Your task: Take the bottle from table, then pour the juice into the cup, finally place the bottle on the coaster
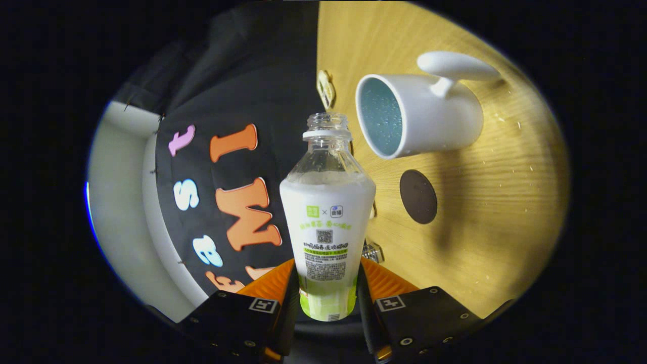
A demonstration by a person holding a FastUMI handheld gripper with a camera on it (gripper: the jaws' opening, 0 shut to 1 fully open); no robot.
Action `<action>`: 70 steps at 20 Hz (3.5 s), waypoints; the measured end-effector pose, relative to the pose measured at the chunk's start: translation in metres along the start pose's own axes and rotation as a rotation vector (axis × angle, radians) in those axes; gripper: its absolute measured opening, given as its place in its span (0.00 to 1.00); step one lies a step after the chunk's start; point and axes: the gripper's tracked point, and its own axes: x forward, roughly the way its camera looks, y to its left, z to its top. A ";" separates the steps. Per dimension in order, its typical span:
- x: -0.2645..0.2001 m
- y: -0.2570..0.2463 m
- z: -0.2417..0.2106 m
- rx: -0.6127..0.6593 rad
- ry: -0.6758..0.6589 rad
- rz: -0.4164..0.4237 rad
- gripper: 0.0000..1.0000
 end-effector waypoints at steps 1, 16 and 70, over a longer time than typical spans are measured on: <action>-0.001 -0.004 -0.001 -0.103 0.007 -0.019 0.56; 0.059 0.021 0.026 -1.478 0.003 -0.081 0.57; -0.051 0.155 -0.003 -1.693 -0.156 0.121 0.94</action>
